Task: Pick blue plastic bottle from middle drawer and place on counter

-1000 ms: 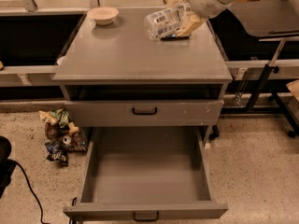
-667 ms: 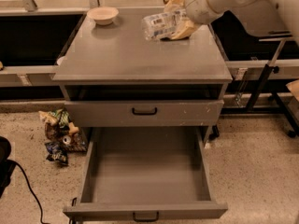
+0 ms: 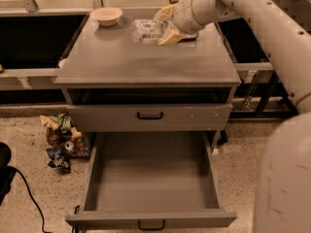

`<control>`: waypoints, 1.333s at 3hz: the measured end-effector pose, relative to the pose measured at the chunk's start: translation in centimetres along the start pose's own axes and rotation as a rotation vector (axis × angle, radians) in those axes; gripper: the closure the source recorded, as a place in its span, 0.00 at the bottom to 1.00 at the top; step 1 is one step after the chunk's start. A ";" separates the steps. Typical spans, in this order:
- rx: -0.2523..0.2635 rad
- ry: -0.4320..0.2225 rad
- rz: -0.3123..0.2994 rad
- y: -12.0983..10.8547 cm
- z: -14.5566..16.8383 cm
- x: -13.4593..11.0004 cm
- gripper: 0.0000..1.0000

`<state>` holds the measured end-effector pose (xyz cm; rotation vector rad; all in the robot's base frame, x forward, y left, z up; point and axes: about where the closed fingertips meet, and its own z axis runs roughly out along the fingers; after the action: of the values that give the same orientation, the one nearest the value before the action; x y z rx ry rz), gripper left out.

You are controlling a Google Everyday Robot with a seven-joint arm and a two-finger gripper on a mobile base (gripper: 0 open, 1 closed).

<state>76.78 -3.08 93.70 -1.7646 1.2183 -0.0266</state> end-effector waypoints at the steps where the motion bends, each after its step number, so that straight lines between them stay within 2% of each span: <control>1: -0.030 -0.053 0.060 -0.1 3.3 -0.1 1.00; 2: -0.076 -0.095 0.113 0.4 5.9 -0.1 1.00; 4: -0.139 -0.131 0.169 1.2 8.3 0.5 0.57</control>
Offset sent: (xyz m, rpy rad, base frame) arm 0.0428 0.0527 -0.0457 0.1258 0.2139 0.0602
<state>80.22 2.15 88.15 -1.7465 1.2942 0.2746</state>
